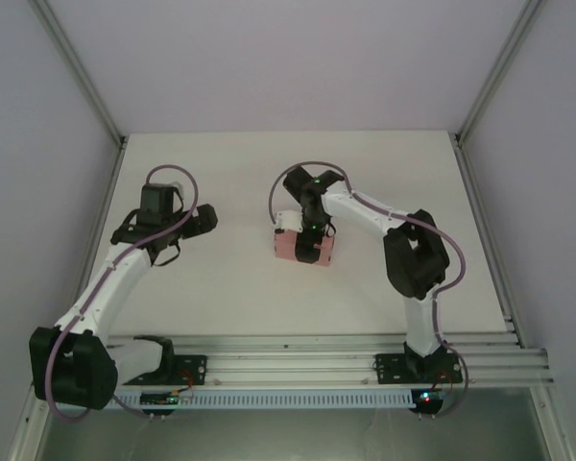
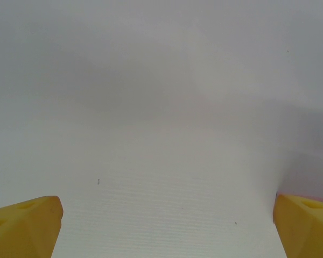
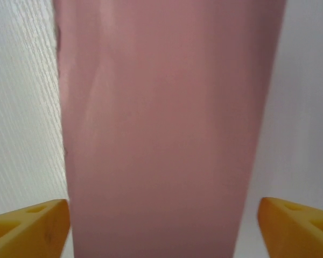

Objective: Assemble paper box

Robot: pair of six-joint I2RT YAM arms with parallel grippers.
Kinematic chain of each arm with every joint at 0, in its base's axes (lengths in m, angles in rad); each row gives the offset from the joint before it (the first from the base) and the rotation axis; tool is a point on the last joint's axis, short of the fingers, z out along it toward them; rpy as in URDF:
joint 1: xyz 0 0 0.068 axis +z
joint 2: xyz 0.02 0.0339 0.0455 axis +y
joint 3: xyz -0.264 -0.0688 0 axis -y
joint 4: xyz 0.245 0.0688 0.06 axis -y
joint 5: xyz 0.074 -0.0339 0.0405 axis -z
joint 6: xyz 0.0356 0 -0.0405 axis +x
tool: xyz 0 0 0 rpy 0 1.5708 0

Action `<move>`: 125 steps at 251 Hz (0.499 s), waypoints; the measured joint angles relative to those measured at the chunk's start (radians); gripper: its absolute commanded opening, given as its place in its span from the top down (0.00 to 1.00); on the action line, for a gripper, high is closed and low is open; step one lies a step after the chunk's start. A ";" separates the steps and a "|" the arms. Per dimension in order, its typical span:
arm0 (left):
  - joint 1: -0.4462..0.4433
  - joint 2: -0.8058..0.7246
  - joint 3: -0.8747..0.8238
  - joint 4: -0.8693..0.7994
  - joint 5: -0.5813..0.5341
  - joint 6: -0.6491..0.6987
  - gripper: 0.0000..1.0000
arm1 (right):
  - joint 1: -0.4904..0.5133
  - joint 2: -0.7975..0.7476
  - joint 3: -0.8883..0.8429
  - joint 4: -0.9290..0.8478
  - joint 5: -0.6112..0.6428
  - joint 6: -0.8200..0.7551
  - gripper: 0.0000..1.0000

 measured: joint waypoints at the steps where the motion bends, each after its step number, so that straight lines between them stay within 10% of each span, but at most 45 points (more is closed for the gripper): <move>1: 0.000 0.000 0.000 0.000 0.000 0.000 0.00 | 0.000 0.001 0.000 0.000 0.000 0.002 0.22; 49: 0.000 -0.011 -0.001 -0.001 0.000 0.001 0.00 | 0.014 0.008 0.000 0.001 0.012 -0.014 0.66; 125: 0.000 -0.051 -0.010 0.000 -0.008 0.003 0.00 | 0.024 -0.044 -0.037 0.090 0.134 -0.017 0.68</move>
